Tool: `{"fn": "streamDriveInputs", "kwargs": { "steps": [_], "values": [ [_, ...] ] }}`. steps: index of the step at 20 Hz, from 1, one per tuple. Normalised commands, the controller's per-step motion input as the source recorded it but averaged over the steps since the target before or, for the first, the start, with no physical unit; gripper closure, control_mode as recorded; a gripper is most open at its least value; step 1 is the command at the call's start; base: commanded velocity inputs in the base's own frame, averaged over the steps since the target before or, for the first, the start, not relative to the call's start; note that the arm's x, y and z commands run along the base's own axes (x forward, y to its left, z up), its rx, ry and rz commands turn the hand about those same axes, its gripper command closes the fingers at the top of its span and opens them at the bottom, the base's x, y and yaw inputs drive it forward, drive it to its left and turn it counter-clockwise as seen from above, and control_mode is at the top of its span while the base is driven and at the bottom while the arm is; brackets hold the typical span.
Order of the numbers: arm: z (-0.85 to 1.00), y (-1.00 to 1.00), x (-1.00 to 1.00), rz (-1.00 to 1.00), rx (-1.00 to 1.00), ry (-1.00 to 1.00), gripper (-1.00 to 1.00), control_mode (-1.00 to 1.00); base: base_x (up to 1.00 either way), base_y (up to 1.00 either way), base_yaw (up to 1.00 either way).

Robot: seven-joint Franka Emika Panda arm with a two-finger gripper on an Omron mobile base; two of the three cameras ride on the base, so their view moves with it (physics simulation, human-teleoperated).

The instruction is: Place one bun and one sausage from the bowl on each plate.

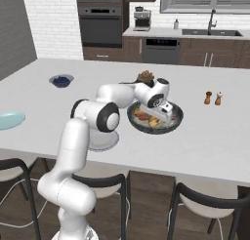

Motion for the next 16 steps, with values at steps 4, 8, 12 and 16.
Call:
{"fn": "streamDriveInputs", "kwargs": {
  "steps": [4, 8, 12, 16],
  "values": [
    [0.9, 0.27, -0.46, -0.12, 0.0, -0.02, 1.0, -1.0, 0.0, 0.0, 0.0],
    [0.95, 0.44, -0.43, -0.11, 0.0, -0.08, 1.0, -1.0, 0.0, 0.0, 0.0],
    [0.94, 0.44, -0.42, -0.08, 0.0, -0.07, 1.0, -1.0, 0.0, 0.0, 0.0],
    [0.71, 0.61, -0.38, -0.08, 0.0, 0.0, 1.0, -1.0, 0.0, 0.0, 0.0]
  ]
}}
